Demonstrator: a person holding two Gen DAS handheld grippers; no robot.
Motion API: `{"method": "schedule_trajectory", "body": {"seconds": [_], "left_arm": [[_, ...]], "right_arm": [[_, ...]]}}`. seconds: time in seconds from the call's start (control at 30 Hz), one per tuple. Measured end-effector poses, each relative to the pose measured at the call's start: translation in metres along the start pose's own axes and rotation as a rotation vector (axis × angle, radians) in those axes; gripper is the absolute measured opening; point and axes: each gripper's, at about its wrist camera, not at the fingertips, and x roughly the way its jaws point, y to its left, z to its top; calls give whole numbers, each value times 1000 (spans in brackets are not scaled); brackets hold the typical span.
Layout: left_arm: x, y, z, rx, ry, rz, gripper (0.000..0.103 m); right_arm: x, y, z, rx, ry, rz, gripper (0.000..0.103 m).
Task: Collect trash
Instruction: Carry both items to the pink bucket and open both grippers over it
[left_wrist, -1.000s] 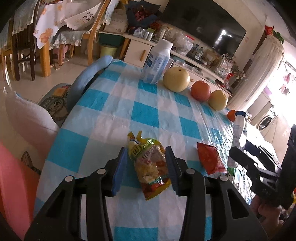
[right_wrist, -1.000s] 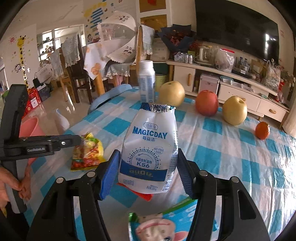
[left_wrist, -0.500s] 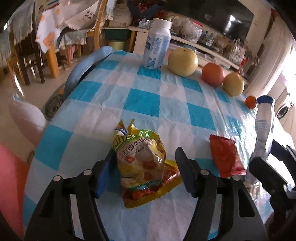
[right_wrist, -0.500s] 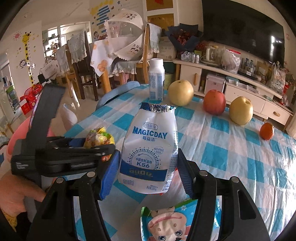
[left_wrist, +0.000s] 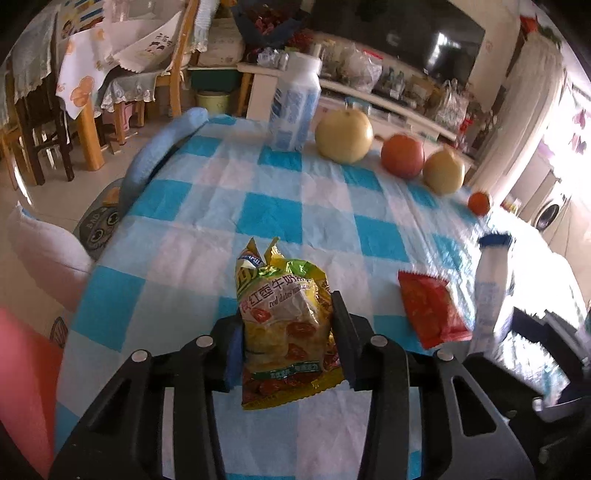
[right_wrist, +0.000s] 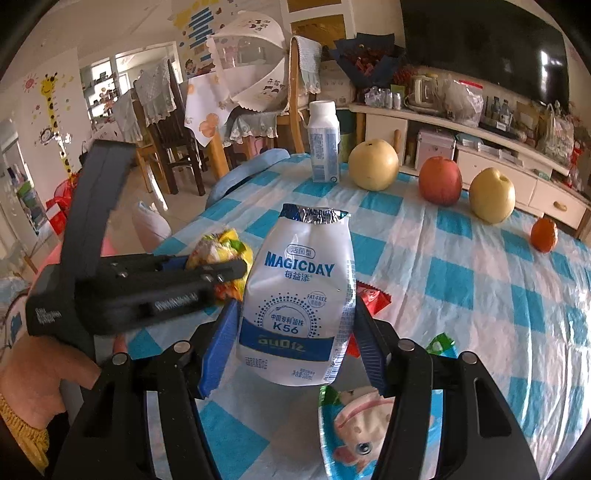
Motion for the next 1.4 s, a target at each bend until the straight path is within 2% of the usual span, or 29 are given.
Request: {"method": "schedule_trajectory", "body": {"seconds": [0.13,0.33,0.47,0.67,0.9,1.07,1.13,1.17,1.2,1.23,1.27,1.4], "left_arm": [[-22,15,7,-35,-51,-5,43],[-64,53,15,-105,-137,15,43],[-96,89,18,-165,-196,53,43],[-140,147,15,-264,-265,133,43],[-172,199,2,-375,-315,212,43],[-184,223,-5,-438,-332,239,43],[-183,230,-7,-457,-324,256,45],[-183,233,-8,-466,-319,272,50],[-182,236,-8,-473,-317,287,60],[-184,240,-10,-488,-319,295,65],[-186,242,-10,-505,-326,306,75],[-187,237,-7,-483,-346,347,87]], "right_arm": [[-1,11,1,9,0,20,61],[4,52,5,-21,8,81,61],[7,88,8,-41,14,141,61],[15,154,25,-66,19,276,61],[31,237,46,-163,28,380,61],[48,273,45,-206,66,415,62],[59,285,40,-232,91,404,63],[63,285,38,-220,96,397,66],[65,282,37,-202,104,386,76],[66,279,35,-185,104,375,81],[66,275,34,-167,98,363,88],[57,251,29,-125,74,318,91]]}}
